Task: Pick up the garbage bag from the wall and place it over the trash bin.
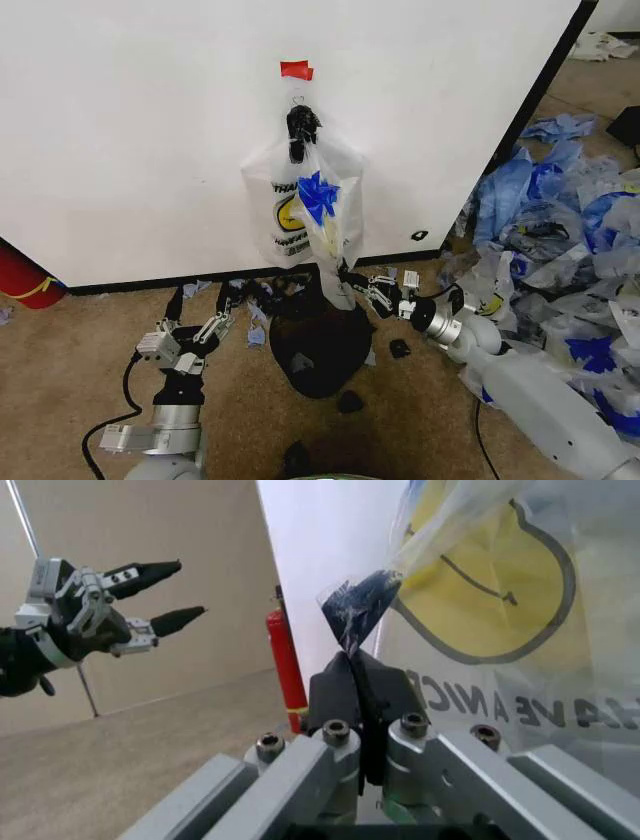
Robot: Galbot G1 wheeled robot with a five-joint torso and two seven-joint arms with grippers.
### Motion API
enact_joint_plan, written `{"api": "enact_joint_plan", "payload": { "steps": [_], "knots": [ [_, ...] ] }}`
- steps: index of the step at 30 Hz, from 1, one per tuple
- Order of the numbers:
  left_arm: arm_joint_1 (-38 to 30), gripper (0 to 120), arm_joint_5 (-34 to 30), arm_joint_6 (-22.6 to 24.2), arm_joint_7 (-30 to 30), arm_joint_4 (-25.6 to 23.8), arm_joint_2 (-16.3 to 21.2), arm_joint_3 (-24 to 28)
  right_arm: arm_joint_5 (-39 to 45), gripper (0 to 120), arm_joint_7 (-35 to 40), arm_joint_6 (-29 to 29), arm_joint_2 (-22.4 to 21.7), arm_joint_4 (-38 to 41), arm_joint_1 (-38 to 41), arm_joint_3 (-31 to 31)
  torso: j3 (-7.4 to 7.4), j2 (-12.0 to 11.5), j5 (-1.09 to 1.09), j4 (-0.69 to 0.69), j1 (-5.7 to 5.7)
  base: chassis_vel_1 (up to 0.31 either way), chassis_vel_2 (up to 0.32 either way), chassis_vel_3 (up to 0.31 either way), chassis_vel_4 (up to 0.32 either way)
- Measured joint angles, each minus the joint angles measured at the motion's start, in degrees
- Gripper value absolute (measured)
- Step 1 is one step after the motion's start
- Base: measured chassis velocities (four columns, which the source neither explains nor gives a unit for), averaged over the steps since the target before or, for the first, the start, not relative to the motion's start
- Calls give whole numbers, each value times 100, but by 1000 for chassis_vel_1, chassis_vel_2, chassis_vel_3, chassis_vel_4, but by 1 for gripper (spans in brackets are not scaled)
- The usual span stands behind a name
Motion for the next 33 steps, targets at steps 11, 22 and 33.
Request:
{"api": "enact_joint_plan", "payload": {
  "steps": [11, 22, 33],
  "knots": [
    [-42, 100, -29, 0, -9, -1, 53, -2, -88, 0, -295, 1, -50, 29, -137, 101, 0, 0, 0, 0, 0, 0, 0, 0, 0],
    [-94, 100, -33, 7, -13, 32, 64, 49, -159, 0, -547, 9, -149, 92, -275, 210, 0, 0, 0, 0, 0, 0, 0, 0, 0],
    [-143, 100, -45, 23, -22, 79, 104, 77, -216, 0, -824, -14, -215, 150, -365, 278, 0, 0, 0, 0, 0, 0, 0, 0, 0]
  ]
}}
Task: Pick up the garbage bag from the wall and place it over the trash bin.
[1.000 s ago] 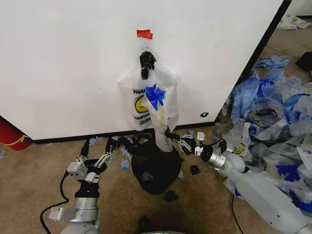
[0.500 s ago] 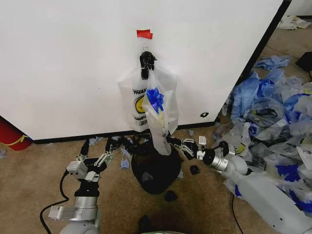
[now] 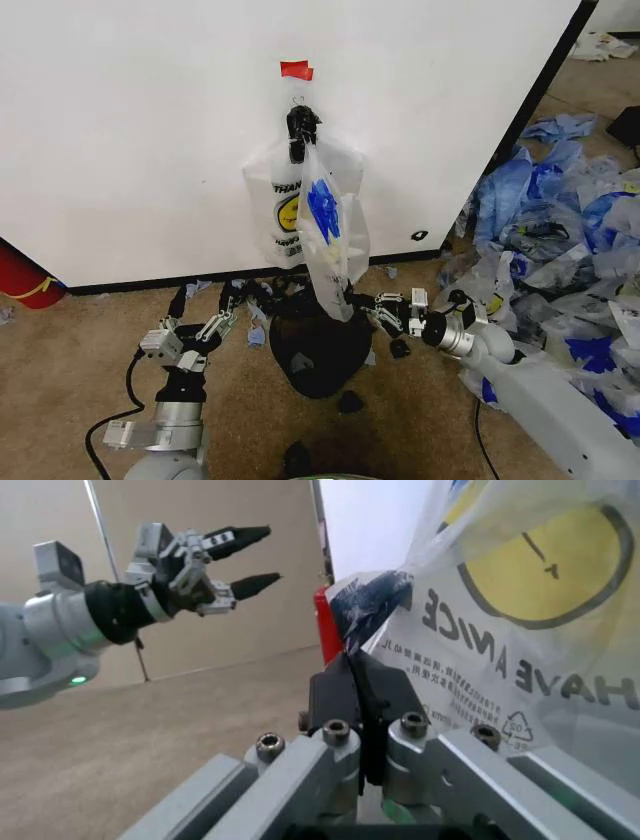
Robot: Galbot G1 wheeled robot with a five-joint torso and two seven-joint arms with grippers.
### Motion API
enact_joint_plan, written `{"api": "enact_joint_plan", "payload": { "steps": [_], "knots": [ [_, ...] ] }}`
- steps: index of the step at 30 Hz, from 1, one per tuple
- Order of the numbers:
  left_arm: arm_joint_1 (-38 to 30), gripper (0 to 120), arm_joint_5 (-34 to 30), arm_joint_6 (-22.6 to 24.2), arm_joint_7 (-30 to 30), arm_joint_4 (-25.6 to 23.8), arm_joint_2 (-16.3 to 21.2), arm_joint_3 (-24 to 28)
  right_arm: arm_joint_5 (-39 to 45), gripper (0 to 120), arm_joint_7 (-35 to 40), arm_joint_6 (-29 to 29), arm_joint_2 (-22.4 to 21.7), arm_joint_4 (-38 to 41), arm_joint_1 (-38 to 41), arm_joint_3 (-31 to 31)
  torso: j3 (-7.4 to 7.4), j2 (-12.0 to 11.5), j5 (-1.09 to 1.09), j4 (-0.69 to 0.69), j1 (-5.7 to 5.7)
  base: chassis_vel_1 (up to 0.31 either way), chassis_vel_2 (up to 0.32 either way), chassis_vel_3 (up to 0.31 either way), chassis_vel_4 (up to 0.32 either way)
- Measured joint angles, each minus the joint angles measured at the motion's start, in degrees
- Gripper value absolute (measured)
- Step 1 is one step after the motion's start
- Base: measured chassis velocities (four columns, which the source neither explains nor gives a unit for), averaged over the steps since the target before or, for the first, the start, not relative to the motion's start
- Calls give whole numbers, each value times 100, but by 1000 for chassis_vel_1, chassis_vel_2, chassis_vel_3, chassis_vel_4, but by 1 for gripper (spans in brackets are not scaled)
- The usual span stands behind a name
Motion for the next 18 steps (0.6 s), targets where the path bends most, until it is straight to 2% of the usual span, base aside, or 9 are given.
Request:
{"api": "enact_joint_plan", "payload": {
  "steps": [18],
  "knots": [
    [-45, 100, 3, 8, -2, 68, -8, 63, -11, 0, -582, -147, -82, 19, -116, 171, 0, 0, -1, 0, 0, 0, 0, 0, 0]
  ]
}}
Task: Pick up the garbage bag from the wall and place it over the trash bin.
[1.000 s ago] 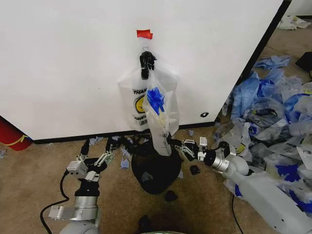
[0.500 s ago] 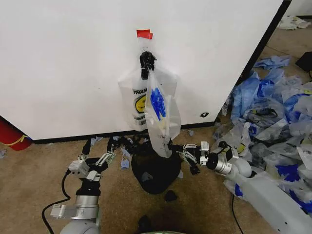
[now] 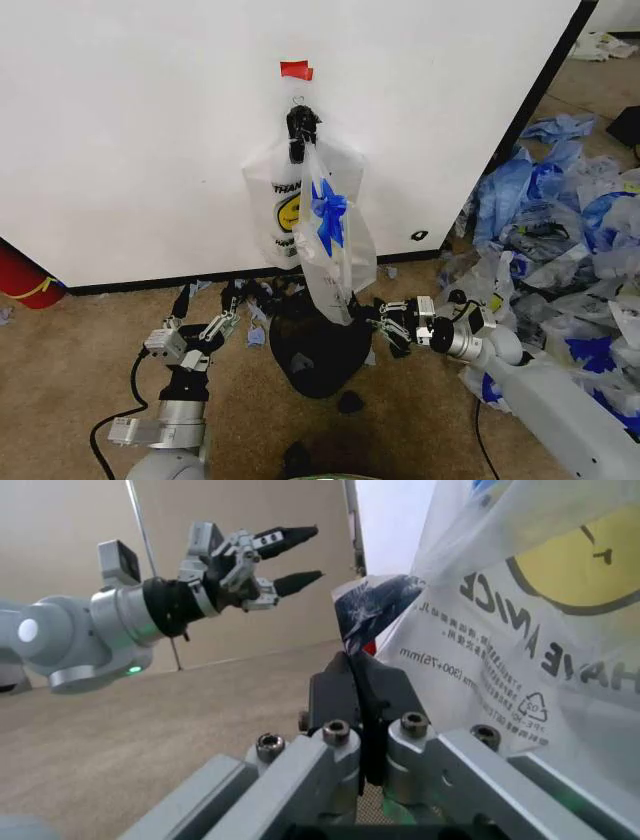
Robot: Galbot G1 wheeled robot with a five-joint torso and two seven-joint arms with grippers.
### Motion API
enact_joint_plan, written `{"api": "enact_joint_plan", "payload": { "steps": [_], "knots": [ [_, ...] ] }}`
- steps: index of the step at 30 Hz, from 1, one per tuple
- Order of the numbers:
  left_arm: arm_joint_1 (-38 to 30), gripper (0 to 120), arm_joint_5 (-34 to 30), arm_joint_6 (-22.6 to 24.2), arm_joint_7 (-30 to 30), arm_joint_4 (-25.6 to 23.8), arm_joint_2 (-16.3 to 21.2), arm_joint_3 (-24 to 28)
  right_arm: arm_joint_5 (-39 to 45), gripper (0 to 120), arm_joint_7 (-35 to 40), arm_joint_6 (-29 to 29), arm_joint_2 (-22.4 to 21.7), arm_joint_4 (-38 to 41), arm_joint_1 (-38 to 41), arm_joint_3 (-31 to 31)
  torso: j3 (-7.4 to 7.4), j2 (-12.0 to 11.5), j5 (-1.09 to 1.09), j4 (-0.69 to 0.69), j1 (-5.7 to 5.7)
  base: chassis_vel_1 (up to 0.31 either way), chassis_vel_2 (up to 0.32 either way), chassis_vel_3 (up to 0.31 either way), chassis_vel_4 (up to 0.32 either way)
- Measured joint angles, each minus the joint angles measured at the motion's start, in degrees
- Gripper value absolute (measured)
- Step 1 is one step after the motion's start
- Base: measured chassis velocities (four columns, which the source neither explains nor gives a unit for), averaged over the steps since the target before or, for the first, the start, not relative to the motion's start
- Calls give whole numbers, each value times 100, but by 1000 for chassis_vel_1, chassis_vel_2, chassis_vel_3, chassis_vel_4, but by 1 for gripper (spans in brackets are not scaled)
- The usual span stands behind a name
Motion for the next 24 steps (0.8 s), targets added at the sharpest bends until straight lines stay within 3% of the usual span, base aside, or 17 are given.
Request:
{"api": "enact_joint_plan", "payload": {
  "steps": [24],
  "knots": [
    [37, 100, 68, 2, 28, 2, -48, 69, -238, 0, -658, -192, -81, 85, -308, 291, 0, 0, 0, -1, 0, 0, 0, 0, 0]
  ]
}}
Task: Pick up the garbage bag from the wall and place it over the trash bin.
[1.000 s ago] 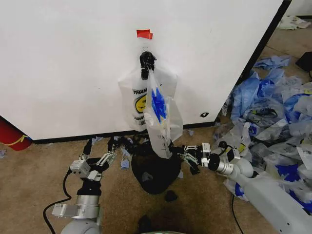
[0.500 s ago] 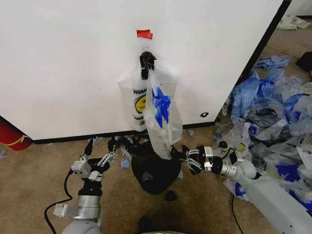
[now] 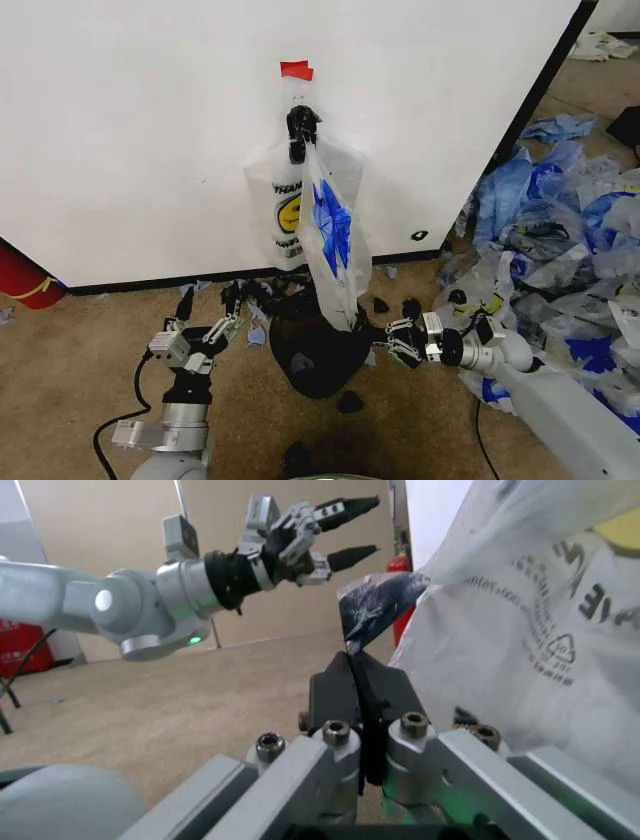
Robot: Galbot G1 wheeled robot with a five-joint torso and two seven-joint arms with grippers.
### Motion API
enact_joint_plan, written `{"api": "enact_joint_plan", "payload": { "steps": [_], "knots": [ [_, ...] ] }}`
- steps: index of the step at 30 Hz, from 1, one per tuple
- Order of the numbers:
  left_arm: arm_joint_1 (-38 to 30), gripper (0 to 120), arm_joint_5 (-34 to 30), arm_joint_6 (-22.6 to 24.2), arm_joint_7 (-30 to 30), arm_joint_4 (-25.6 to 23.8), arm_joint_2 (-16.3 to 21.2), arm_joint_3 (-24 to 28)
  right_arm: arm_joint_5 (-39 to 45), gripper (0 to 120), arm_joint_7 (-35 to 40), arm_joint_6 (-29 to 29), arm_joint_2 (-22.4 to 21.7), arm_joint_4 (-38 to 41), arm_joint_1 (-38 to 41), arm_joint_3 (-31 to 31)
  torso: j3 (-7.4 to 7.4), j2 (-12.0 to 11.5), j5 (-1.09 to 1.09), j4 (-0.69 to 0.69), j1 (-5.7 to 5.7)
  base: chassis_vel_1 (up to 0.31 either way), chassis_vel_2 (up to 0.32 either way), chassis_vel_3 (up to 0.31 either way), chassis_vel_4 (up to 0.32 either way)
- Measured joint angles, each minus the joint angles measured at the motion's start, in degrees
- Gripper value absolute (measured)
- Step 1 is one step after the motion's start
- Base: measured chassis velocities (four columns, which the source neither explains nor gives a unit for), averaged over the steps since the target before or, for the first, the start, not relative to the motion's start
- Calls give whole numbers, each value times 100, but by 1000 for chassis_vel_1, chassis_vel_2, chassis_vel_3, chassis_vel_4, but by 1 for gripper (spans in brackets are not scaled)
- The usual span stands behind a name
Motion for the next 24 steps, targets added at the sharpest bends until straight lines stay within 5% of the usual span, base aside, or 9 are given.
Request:
{"api": "enact_joint_plan", "payload": {
  "steps": [12, 24],
  "knots": [
    [-1, 100, 36, -9, 4, 11, -26, 40, -42, 0, -320, -178, -55, -15, -51, 119, 0, 0, -1, 0, 0, 0, 0, 0, 0],
    [113, 100, 170, -37, 124, 20, 0, 202, 272, 0, 597, 240, 148, -267, 328, -174, 0, 0, 1, 1, 0, 0, 0, 0, 0]
  ]
}}
